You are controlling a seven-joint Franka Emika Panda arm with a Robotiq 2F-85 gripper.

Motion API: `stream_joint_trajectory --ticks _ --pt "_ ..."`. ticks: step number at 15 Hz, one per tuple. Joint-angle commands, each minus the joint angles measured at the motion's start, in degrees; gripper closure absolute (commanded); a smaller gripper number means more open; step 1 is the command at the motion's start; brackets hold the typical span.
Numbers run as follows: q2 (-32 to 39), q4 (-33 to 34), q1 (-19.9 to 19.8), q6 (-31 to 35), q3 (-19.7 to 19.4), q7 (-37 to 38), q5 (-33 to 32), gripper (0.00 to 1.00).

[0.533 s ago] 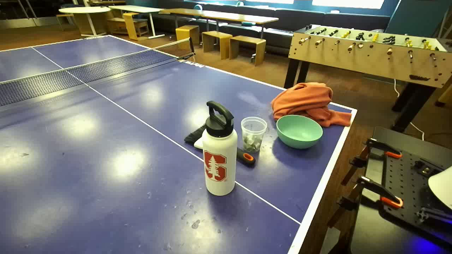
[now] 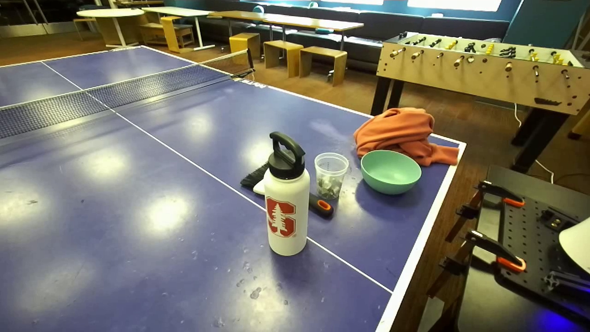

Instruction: Move the bowl away from you

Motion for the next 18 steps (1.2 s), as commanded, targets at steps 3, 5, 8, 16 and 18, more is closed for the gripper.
stream_joint_trajectory --ticks 3,5,8,16,18 --pt "0.88 -0.6 -1.54 1.06 1.25 -0.76 -0.13 0.0" --pt "1.04 -4.62 -1.86 7.87 1.12 -1.43 -1.04 0.0" --pt "2.53 -11.22 -2.65 16.8 -0.03 -2.95 -1.58 0.0" --pt "10.61 -26.89 -5.77 40.33 1.5 -0.33 -3.25 0.0" --pt "10.46 -26.39 -5.69 39.11 1.18 -2.22 -2.44 0.0"
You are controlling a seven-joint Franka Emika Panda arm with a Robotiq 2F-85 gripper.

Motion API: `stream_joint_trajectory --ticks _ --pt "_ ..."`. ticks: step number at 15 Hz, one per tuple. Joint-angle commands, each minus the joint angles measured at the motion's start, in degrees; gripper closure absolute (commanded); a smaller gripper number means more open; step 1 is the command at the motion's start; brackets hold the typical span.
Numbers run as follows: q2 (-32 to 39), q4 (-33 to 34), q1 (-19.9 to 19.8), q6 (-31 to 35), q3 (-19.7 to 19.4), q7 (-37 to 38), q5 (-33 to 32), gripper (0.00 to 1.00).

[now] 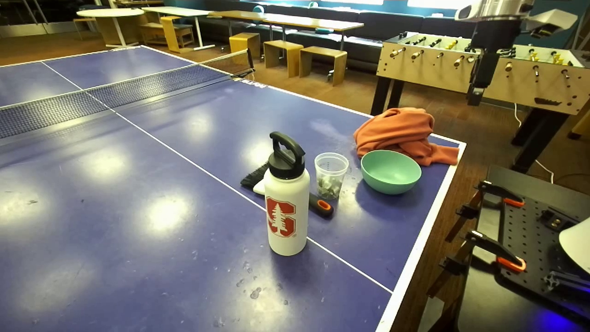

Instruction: Move the bowl away from you

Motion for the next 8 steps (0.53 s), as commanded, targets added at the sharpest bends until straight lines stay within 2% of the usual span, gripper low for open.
stream_joint_trajectory --ticks 1,5,8 --pt "0.59 -0.18 -1.19 0.04 1.42 -0.24 0.56 0.0" --pt "1.99 0.44 -0.63 -0.32 1.37 -0.41 1.52 0.0" --pt "7.3 0.61 -0.37 5.33 3.34 5.5 3.31 0.0"
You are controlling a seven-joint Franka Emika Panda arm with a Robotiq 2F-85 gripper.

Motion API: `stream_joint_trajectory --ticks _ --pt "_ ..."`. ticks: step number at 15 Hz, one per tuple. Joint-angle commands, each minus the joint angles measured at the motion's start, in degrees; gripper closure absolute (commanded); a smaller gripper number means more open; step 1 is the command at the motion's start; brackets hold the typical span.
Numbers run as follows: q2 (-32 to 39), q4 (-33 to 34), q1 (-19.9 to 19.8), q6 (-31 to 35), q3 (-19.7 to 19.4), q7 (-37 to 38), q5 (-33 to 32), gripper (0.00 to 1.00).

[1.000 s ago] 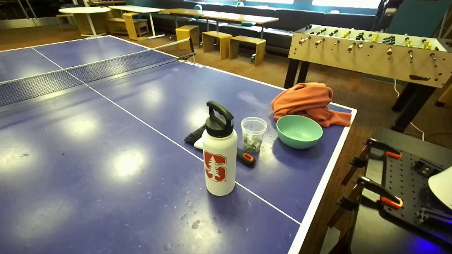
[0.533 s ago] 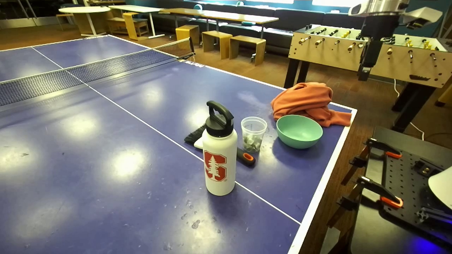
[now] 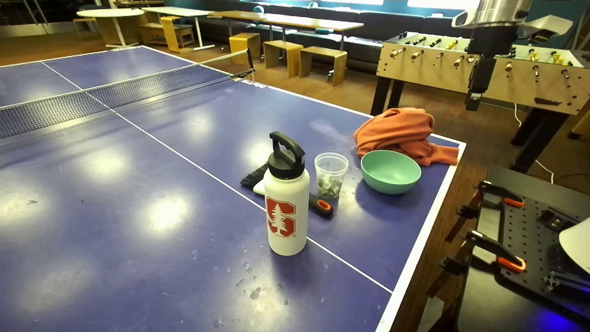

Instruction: Move the bowl away from you

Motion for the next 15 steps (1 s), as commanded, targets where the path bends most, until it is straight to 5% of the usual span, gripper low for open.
stream_joint_trajectory --ticks 1,9,15 --pt "7.67 1.09 -0.15 6.79 2.99 6.56 2.66 0.0" --pt "24.65 0.3 -3.12 30.17 5.38 21.8 3.58 0.0" --pt "33.97 0.55 -5.99 35.04 10.12 12.46 19.93 0.0"
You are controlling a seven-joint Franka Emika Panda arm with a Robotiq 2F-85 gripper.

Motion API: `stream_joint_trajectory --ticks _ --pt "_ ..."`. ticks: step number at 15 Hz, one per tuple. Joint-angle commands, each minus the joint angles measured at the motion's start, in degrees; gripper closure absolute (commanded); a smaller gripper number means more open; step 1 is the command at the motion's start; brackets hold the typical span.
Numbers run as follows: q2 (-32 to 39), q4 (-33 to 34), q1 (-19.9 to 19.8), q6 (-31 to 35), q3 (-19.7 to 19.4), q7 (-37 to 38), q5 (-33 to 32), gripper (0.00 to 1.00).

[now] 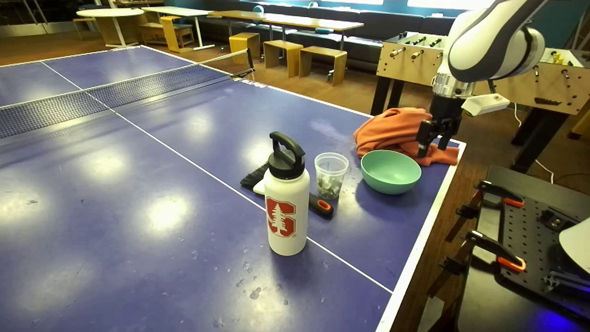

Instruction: Move the bowl away from you

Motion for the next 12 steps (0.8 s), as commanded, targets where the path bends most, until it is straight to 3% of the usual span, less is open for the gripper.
stream_joint_trajectory --ticks 1,5,6,7,12 --pt "4.68 0.85 -3.1 2.12 5.85 -6.62 10.38 0.0" --pt "9.56 2.46 -3.22 3.79 8.68 -12.01 19.75 0.0" --pt "10.72 2.93 -3.22 4.47 8.93 -12.08 20.91 0.25" --pt "11.72 3.44 -3.34 4.93 9.25 -12.44 21.64 0.26" --pt "14.75 5.45 -2.98 6.8 9.49 -11.96 22.06 0.64"
